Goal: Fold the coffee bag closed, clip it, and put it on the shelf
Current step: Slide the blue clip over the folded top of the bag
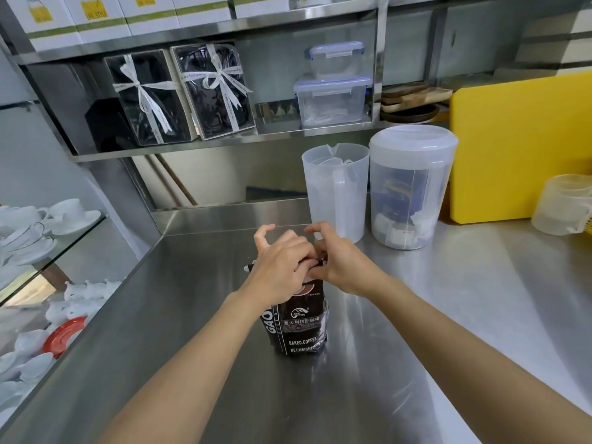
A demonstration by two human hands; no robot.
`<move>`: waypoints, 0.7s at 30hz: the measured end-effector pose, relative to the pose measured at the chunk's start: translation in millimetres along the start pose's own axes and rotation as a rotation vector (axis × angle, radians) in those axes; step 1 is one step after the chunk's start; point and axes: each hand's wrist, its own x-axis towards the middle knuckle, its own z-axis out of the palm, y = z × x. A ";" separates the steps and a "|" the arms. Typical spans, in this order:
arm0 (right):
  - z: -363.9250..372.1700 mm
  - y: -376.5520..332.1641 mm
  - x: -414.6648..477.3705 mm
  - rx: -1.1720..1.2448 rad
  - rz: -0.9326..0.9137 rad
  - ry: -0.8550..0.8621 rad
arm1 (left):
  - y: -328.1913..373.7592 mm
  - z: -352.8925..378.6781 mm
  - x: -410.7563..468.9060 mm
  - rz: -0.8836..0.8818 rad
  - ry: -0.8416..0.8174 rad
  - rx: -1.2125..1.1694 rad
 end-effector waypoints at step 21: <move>-1.1 24.4 -8.3 0.118 0.060 0.018 | -9.2 9.7 5.4 -0.009 -0.026 -0.191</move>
